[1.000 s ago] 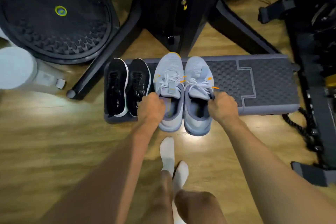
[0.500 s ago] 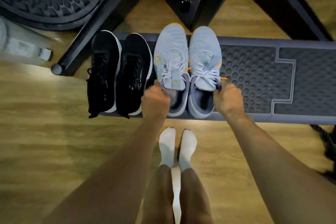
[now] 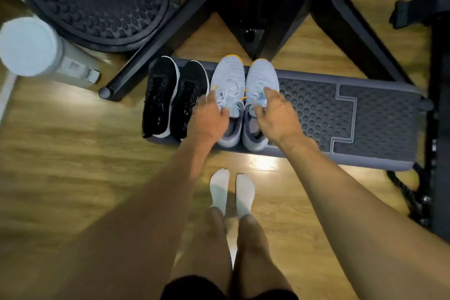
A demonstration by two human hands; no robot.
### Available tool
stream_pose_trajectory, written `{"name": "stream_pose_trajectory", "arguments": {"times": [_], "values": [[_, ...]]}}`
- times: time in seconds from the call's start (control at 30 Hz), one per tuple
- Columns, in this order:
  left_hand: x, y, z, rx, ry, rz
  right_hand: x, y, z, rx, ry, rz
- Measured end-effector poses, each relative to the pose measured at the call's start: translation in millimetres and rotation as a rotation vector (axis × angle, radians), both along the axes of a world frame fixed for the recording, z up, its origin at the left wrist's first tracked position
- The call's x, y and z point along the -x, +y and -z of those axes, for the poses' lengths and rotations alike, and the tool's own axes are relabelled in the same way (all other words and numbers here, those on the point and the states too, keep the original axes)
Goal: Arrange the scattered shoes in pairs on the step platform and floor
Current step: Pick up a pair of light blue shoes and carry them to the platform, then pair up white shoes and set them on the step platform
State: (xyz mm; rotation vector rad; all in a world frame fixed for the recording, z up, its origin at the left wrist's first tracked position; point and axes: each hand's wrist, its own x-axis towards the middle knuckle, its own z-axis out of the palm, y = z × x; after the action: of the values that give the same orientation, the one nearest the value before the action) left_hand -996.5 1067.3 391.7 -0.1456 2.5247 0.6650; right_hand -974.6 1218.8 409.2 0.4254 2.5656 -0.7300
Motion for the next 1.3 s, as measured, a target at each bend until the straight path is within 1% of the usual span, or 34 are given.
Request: {"name": "stream_pose_trajectory", "arguments": {"times": [0.07,0.17,0.27,0.4,0.5,0.6,0.73,0.87,1.0,1.13,1.23,1.3], "values": [[2.9,-1.6,-55.7,-0.027,0.091,0.014,-2.1,-11.2,-55.0,-0.015,0.110,-0.135],[-3.1,-14.9,-141.2,-0.065,0.295,0.022,-11.0,-26.7,-139.2,-0.127,0.259,-0.363],[-24.1,-42.6,-214.2,-0.062,0.445,-0.006,-24.0,-48.3,-216.8,-0.219,0.347,-0.555],[-70.9,-96.1,-292.3,-0.014,0.585,-0.087,-44.6,-99.8,-303.8,-0.269,0.450,-0.756],[-114.3,-151.8,-339.9,-0.007,0.696,-0.215,-62.9,-154.8,-355.8,-0.253,0.562,-0.882],[-164.0,-216.8,-376.0,0.030,0.746,-0.331,-91.6,-220.6,-394.3,-0.204,0.660,-1.006],[-245.0,-316.7,-403.9,0.107,0.789,-0.463,-144.3,-323.7,-420.3,-0.145,0.758,-1.199],[-333.4,-421.3,-410.2,0.199,0.752,-0.638,-205.2,-431.9,-424.5,-0.083,0.773,-1.342],[-407.2,-501.9,-414.7,0.272,0.714,-0.785,-259.5,-528.9,-422.5,0.015,0.758,-1.489],[-459.0,-566.7,-405.7,0.317,0.690,-0.942,-293.8,-617.0,-417.1,0.068,0.736,-1.616],[-480.8,-610.3,-393.2,0.314,0.644,-1.026,-307.5,-679.8,-407.2,0.103,0.726,-1.702],[-490.5,-639.4,-383.2,0.312,0.628,-1.081,-312.3,-720.9,-397.0,0.135,0.685,-1.743]]}}
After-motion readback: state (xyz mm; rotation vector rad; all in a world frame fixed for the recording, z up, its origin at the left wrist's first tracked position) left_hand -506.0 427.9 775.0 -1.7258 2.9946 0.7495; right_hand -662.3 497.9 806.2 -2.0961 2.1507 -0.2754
